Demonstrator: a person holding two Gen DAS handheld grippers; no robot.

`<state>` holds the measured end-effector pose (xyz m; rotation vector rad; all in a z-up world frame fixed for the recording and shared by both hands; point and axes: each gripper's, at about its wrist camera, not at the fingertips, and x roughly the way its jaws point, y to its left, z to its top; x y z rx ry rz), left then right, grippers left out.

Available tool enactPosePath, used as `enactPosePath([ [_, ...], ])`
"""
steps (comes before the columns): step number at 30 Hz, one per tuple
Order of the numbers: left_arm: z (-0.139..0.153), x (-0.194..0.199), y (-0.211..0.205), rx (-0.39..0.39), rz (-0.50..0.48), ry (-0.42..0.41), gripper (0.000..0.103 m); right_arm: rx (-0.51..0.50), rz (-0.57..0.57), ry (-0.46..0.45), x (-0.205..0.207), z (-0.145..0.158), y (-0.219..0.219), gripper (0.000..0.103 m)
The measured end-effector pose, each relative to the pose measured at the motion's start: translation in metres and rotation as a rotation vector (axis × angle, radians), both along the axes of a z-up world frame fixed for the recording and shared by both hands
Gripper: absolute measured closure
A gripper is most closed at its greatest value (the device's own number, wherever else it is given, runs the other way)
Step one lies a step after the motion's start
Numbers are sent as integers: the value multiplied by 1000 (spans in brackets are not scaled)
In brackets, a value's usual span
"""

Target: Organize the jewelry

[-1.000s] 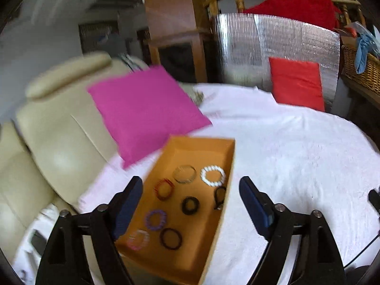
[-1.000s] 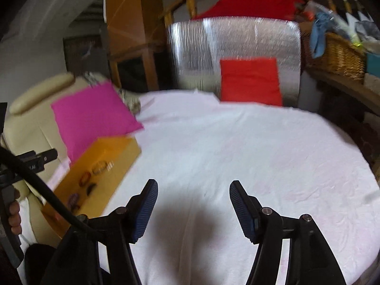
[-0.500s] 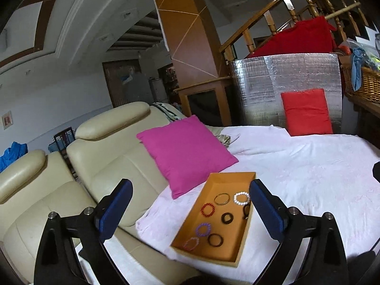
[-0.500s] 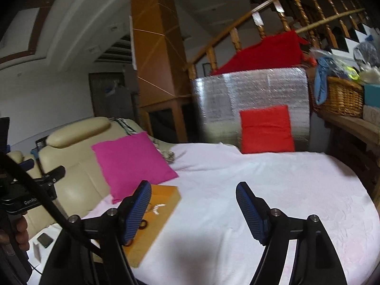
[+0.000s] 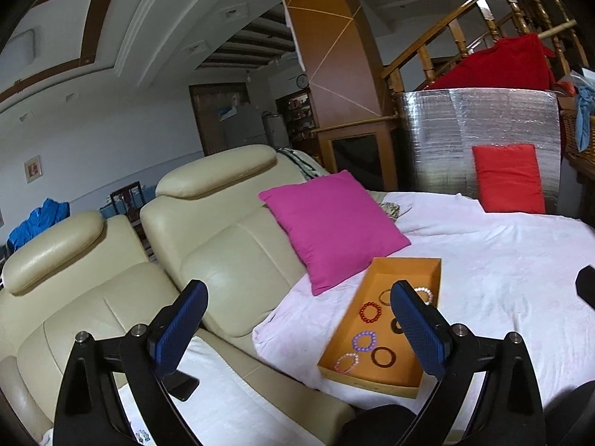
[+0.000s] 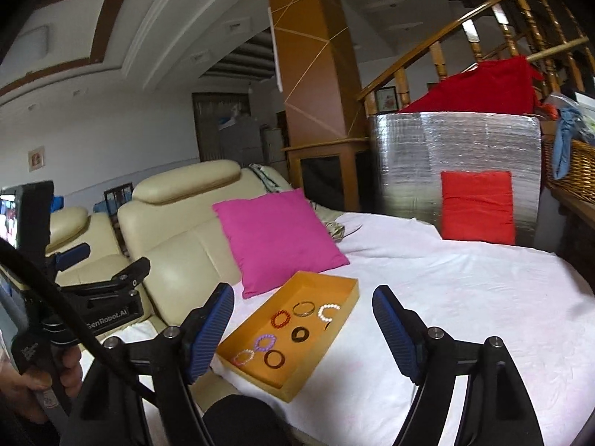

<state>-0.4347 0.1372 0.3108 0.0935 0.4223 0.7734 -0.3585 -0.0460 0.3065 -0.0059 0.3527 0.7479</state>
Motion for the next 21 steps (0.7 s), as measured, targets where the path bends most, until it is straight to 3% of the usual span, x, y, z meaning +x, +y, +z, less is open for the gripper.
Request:
enactPosePath([
  [21,-19,-11,28,-28,57,19,5,-74,6,47,1,-20,35,23],
])
